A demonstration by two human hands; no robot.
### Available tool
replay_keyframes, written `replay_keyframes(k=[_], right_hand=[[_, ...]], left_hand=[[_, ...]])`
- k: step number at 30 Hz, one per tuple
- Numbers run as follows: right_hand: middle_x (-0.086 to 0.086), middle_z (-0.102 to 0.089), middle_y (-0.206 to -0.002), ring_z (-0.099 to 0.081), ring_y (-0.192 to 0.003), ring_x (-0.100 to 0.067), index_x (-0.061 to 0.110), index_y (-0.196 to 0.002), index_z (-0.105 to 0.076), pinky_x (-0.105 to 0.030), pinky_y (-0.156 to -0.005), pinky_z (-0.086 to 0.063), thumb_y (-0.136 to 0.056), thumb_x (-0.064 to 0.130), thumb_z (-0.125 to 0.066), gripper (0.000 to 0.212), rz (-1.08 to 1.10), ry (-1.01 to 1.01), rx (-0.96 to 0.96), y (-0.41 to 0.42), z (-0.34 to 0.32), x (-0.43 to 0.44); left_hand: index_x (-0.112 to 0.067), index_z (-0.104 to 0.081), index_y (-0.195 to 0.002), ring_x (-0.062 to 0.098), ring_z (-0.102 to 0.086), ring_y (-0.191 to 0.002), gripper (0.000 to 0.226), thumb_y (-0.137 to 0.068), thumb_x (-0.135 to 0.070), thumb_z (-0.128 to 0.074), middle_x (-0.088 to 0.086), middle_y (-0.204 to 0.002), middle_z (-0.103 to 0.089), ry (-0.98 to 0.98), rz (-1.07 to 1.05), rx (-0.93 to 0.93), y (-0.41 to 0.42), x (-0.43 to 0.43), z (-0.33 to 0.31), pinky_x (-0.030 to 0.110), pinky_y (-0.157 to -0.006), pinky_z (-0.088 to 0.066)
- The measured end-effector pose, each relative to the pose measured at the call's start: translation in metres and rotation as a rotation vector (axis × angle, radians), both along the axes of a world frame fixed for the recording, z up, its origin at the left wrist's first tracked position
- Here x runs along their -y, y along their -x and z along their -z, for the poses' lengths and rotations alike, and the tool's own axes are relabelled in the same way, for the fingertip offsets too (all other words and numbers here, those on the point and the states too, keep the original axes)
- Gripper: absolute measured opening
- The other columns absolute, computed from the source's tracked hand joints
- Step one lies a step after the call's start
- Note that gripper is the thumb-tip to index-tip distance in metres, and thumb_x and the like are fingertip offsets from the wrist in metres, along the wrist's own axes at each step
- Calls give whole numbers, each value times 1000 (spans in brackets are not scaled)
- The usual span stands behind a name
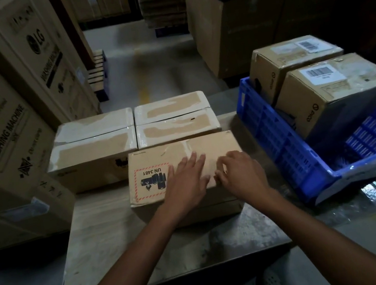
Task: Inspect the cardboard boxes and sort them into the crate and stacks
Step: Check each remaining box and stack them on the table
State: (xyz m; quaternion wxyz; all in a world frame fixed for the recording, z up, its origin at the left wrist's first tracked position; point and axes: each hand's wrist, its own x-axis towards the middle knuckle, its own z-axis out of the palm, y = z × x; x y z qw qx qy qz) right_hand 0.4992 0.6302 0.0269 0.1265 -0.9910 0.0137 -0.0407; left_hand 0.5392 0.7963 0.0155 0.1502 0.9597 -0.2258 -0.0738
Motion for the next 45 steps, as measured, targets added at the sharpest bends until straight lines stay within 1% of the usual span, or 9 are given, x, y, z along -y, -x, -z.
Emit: replay_keyframes(k=[7, 12, 16, 20, 28, 32, 36, 41, 45], right_hand=[[-11, -46, -148, -43, -137, -29, 17, -138, -46, -46, -110, -42, -105, 44, -35, 44, -55, 137, -136, -31, 3, -5], [-9, -57, -127, -55, -114, -26, 21, -133, -47, -46, -94, -48, -102, 48, -44, 41, -109, 208, -168, -43, -12, -3], [-20, -52, -138, -53, -121, -34, 21, -161, -8, -50, -97, -43, -105, 44, -36, 67, -159, 403, -232, -52, -13, -15], [-24, -54, -137, -51, -123, -38, 19, -162, -2, -51, -99, -40, -107, 41, -31, 66, -192, 491, -241, -56, -14, -24], [-15, -18, -164, -23, -149, -40, 27, -148, -35, -64, -112, -30, -97, 58, -47, 61, 183, -47, -58, -44, 14, -7], [-10, -50, -143, -53, -129, -33, 26, -143, -40, -56, -97, -51, -95, 50, -57, 57, 436, -533, -16, -45, 25, 6], [-3, -56, -134, -60, -118, -27, 28, -144, -34, -54, -89, -56, -93, 49, -57, 60, 404, -517, 36, -24, 27, 3], [-7, -51, -134, -55, -119, -27, 31, -149, -27, -52, -89, -53, -85, 59, -62, 78, 400, -509, 128, -5, 30, 2], [-14, -37, -138, -48, -116, -26, 34, -160, -7, -42, -89, -44, -89, 70, -50, 90, 419, -570, 200, 5, 26, 1]], left_hand=[[-27, -16, -158, 26, -4, -154, 54, -107, -42, -25, 2, -168, -6, -132, 31, 35, -26, 11, 2, 57, -122, -7], [-26, -16, -158, 22, -5, -154, 55, -107, -43, -27, 0, -167, -11, -83, 41, 47, -31, 4, -2, 55, -123, -6], [-25, -16, -159, 23, -6, -154, 56, -107, -45, -23, 0, -167, -13, -144, -11, 102, -40, -9, -1, 56, -122, -8], [-25, -15, -159, 24, -3, -154, 58, -106, -48, -21, 0, -168, -7, -175, 25, 73, -43, -17, 6, 56, -122, -10], [-28, -20, -157, 35, 5, -153, 63, -102, -56, -32, 8, -167, -4, -49, -388, 167, -50, -65, 6, 64, -118, -4], [-29, -11, -158, 43, -4, -151, 75, -97, -62, -39, 11, -166, -5, 139, -620, -2, -53, -95, 24, 68, -116, -17], [-35, -1, -157, 23, -64, -107, 80, -95, -66, -42, 5, -131, -57, 615, -704, -208, -34, -104, 28, 45, -83, -56], [-28, -52, -130, 19, -69, -84, 45, -99, -59, -41, -3, -97, -69, 836, -710, -196, -6, -107, 17, 42, -74, -58], [-20, -57, -119, 19, -63, -88, 45, -102, -57, -38, 1, -103, -64, 1040, -736, -86, 7, -113, 22, 32, -66, -49]])
